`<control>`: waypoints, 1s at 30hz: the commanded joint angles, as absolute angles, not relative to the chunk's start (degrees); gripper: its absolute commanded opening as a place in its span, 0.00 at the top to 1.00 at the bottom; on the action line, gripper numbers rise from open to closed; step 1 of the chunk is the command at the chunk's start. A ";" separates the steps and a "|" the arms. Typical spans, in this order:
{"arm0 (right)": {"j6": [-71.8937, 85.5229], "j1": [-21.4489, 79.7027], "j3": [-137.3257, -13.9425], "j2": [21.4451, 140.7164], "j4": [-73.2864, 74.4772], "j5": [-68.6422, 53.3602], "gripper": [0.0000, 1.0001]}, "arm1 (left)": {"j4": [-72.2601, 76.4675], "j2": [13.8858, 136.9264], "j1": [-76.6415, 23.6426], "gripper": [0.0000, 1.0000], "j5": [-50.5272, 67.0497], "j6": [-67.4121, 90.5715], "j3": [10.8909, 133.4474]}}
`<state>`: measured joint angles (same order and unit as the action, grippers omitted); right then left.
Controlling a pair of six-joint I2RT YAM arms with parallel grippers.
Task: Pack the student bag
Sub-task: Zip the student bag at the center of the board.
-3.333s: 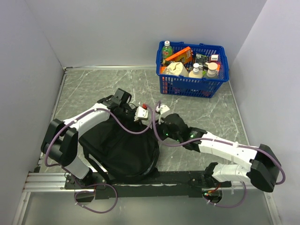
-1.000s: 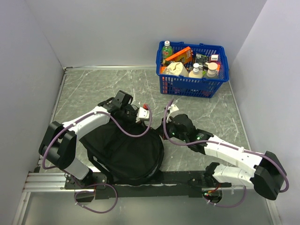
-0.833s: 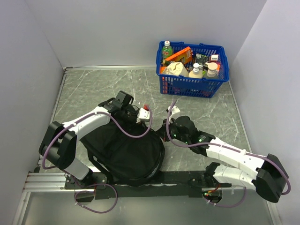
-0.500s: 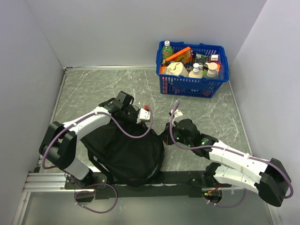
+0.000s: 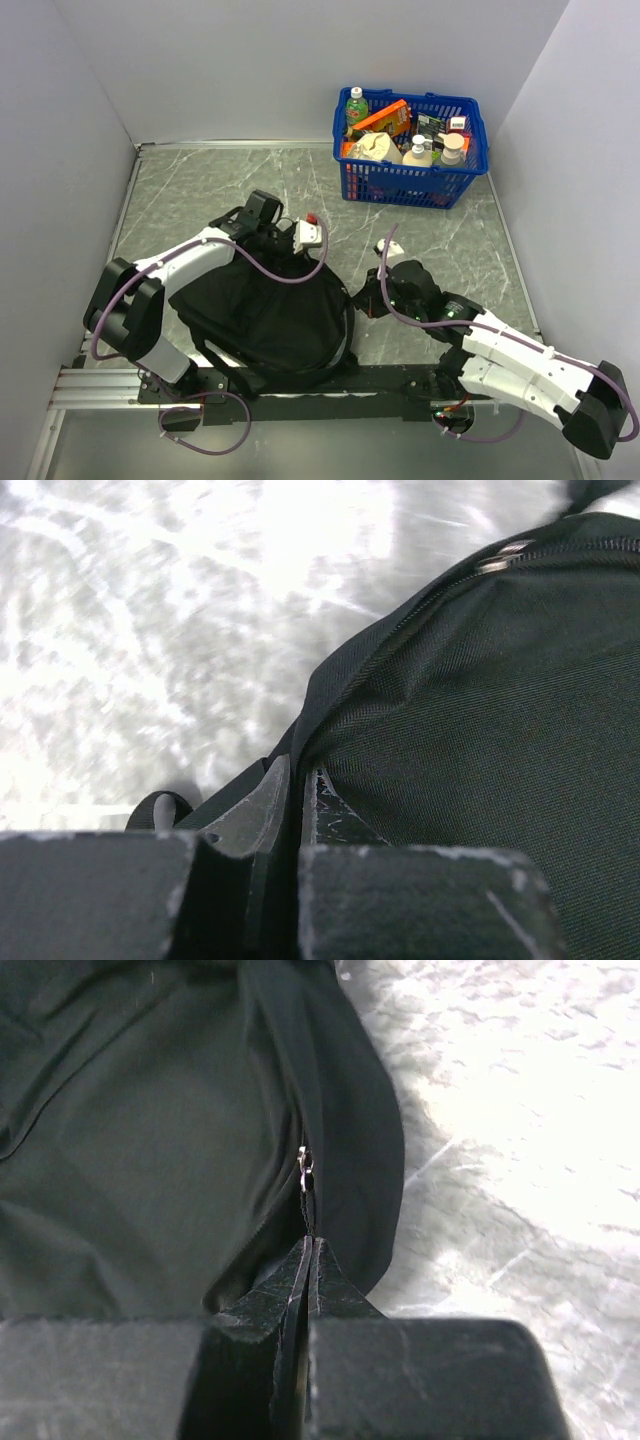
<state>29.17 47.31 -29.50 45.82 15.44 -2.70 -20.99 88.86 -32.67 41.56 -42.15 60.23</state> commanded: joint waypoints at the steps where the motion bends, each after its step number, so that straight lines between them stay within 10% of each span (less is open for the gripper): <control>1: 29.97 47.11 -29.62 45.35 19.77 -0.62 1.00 | -12.66 90.00 -29.71 0.99 32.45 -36.14 63.36; 15: 22.42 44.83 -44.63 63.71 17.68 5.72 1.00 | -32.95 101.17 -15.29 0.99 32.77 -32.94 79.47; 22: 21.70 41.49 -47.90 69.61 15.30 0.97 1.00 | -38.57 87.29 -19.24 0.49 41.03 -50.17 76.28; 30: 26.72 39.02 -43.86 68.47 10.46 -5.36 1.00 | -47.81 96.67 -25.21 0.41 46.23 -64.31 89.72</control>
<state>24.40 39.55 -45.17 70.19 13.96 -1.45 -42.85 91.07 -22.00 42.52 -53.82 85.23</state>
